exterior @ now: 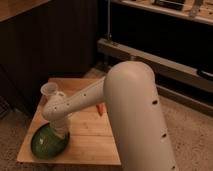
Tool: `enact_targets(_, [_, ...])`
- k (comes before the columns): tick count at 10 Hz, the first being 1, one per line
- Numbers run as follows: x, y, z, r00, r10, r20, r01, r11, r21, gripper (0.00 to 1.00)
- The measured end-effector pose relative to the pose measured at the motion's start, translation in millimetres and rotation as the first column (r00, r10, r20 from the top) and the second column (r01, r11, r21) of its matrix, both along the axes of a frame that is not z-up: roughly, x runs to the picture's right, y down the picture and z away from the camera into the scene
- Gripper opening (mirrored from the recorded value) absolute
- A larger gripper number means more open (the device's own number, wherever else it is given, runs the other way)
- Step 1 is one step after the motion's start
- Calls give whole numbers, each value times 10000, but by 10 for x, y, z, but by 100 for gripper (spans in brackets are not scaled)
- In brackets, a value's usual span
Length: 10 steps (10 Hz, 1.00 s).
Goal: Push the ceramic bowl across the table
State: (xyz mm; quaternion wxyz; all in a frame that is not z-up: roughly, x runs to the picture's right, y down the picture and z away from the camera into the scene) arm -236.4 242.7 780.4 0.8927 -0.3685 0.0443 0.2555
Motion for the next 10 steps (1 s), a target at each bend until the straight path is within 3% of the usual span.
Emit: enact_targets(10, [62,-30,47,10000,-7,-93,7,10000,3,9])
